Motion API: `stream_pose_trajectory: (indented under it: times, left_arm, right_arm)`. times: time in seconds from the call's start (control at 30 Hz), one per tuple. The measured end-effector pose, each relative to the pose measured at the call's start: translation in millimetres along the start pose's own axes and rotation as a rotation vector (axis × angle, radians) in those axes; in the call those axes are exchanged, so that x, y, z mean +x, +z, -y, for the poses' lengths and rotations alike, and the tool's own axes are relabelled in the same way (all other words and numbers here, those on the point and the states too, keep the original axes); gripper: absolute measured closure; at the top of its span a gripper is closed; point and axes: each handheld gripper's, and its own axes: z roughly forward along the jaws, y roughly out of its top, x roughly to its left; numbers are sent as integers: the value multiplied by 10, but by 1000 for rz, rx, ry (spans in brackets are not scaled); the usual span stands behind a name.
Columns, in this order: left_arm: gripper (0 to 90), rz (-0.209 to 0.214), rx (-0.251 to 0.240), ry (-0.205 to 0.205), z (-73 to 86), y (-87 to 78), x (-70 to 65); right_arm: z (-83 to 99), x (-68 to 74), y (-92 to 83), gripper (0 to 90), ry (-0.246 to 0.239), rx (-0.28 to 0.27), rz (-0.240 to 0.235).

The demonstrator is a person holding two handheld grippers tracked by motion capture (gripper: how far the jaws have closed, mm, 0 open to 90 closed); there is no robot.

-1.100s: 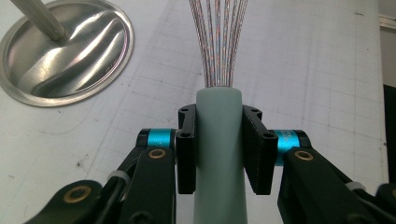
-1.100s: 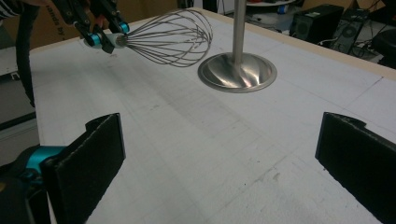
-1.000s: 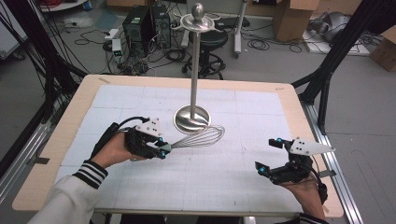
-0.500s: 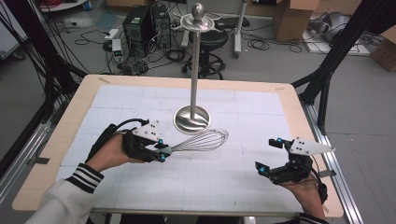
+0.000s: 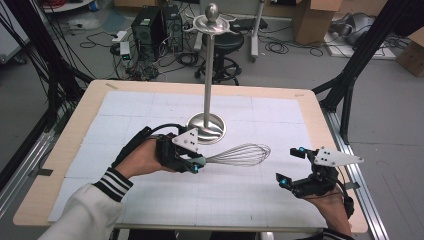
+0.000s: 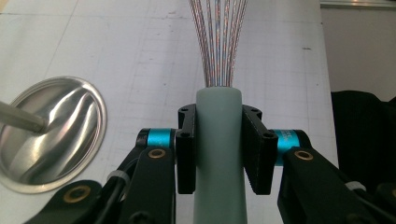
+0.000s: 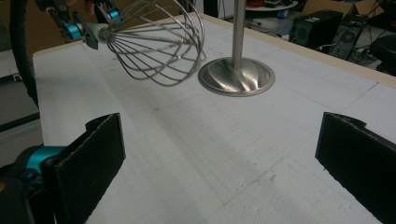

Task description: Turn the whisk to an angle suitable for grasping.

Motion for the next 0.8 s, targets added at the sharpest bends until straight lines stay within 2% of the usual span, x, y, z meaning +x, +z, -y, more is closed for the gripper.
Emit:
stream_pose_trajectory:
  times: [0.2, 0.3, 0.47, 0.57, 0.67, 0.8]
  left_arm:
    - [694, 27, 49, 19, -46, 215, -24]
    - [694, 48, 48, 22, -76, 332, -44]
    - [694, 81, 88, 56, -139, 565, -106]
    - [694, 99, 93, 62, -168, 683, -123]
    - [694, 120, 82, 46, -167, 795, -140]
    - [694, 132, 103, 65, -171, 915, -170]
  right_arm:
    - [-2, 3, -13, 5, -6, 2, -5]
    - [-6, 8, -15, 5, -6, 4, -5]
    - [-9, 10, -4, 5, -12, 9, -9]
    - [-7, 10, -6, 5, -11, 8, -9]
    - [-6, 13, -9, 5, -9, 10, -11]
    - [-5, 15, -13, 5, -9, 10, -12]
